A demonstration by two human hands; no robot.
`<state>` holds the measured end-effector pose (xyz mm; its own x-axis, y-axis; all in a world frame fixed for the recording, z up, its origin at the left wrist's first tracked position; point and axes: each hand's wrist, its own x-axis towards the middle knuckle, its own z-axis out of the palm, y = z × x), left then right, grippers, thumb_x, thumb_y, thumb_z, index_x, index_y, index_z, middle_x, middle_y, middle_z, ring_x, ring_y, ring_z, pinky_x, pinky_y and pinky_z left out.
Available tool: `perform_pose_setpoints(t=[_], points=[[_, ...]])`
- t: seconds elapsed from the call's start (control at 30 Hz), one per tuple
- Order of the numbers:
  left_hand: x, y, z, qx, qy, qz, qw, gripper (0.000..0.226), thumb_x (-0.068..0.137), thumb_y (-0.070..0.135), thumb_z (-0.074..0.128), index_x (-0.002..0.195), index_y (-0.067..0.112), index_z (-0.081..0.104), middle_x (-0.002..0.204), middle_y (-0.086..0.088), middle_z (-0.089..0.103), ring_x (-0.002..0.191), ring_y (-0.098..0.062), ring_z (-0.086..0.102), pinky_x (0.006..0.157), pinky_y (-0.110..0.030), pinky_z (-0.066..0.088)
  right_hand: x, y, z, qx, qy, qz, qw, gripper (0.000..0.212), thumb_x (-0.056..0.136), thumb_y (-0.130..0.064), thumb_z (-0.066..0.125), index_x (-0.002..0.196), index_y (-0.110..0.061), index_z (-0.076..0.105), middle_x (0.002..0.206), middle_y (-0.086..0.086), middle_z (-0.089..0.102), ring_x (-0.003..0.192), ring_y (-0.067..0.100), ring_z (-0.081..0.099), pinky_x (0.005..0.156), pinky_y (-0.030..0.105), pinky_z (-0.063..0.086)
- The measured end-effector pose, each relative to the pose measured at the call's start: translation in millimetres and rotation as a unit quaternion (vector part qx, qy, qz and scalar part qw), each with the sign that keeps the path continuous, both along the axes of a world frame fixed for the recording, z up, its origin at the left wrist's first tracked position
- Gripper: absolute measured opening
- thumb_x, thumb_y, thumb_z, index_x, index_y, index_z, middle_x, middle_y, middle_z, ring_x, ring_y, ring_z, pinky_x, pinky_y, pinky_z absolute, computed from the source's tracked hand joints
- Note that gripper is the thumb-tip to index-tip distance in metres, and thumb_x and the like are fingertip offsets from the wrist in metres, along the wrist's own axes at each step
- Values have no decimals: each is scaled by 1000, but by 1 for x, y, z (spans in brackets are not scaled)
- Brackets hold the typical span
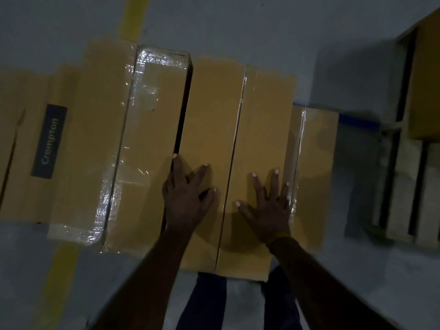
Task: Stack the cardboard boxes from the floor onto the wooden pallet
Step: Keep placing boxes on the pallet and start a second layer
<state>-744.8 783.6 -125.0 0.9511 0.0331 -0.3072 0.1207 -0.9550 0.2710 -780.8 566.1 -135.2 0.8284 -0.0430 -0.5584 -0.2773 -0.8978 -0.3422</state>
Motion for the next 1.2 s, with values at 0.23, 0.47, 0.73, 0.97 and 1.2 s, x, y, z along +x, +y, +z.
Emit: perform_pose_setpoints(t=[0.23,0.47,0.73,0.97,1.2], points=[[8,-17,3,-16,-19,62,998,73,74,70,68,138,36,54,160,-22,16,139,-46,32,107,-54,38,4,14,4,73,-77,-177,978,91,78,-64,72,153,-51,23,164,-4,-22,152,27,-1,115,50,27],[-20,-68,36,-36,-11,150,988,75,69,73,68,132,34,59,154,-29,27,137,-48,33,107,-56,34,1,-24,37,43,-51,-179,982,76,79,-70,64,146,-59,30,163,-3,-4,150,30,9,118,59,22],[-66,-137,160,-24,-34,137,990,83,58,84,53,126,38,64,150,-25,34,133,-44,44,102,-51,44,-41,-105,169,-3,-14,-78,997,83,70,-88,20,148,-60,19,163,-7,-15,145,29,23,116,47,28],[-106,-200,302,34,-91,40,994,66,62,87,44,112,50,68,152,0,44,118,-33,61,90,-54,54,-85,-172,314,6,-47,-80,996,94,56,-90,10,146,-64,13,165,-13,-12,146,26,24,117,46,28],[-145,-240,370,15,-193,-19,981,55,73,83,42,111,48,60,134,0,57,123,-23,53,88,-62,51,-137,-221,384,13,-150,-91,984,67,75,-90,27,133,-62,43,156,-15,25,116,32,61,81,56,56]])
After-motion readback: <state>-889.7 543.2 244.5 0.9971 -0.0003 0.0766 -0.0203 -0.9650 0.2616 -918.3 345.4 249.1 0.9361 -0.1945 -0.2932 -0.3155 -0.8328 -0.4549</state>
